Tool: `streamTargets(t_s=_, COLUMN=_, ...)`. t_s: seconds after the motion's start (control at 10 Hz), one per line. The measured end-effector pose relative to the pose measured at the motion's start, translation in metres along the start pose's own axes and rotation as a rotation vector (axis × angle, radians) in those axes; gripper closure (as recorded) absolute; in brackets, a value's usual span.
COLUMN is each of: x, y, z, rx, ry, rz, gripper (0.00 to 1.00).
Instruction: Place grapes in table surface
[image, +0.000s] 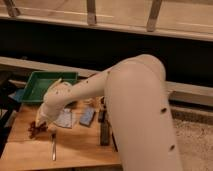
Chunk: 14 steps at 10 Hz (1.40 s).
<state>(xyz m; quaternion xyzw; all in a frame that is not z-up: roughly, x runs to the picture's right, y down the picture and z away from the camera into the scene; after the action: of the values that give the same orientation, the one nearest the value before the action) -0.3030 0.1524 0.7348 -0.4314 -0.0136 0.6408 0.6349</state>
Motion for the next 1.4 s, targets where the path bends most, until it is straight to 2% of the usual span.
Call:
streamTargets(t_s=0.4, x=-0.025, y=-0.009, z=-0.065, rx=-0.026, ry=-0.156, rz=-0.008, gripper=1.00)
streamTargets(t_s=0.6, x=-0.027, y=-0.009, z=-0.067, rx=-0.055, ry=-0.168, rz=-0.016, gripper=1.00)
streamTargets(t_s=0.9, x=-0.025, y=-0.005, z=-0.044, rx=-0.122, ry=-0.133, rz=-0.043, gripper=1.00)
streamTargets(t_s=1.0, x=-0.023, y=0.003, z=-0.032, rx=-0.155, ry=-0.111, rz=-0.062, gripper=1.00)
streamTargets(t_s=1.2, x=-0.021, y=0.020, z=-0.013, rx=-0.193, ry=-0.075, rz=-0.095, gripper=1.00)
streamTargets(t_s=1.3, x=-0.017, y=0.034, z=0.001, rx=-0.210, ry=-0.044, rz=-0.118, gripper=1.00)
streamTargets(t_s=1.4, x=-0.012, y=0.044, z=0.019, rx=-0.210, ry=-0.001, rz=-0.131, gripper=1.00)
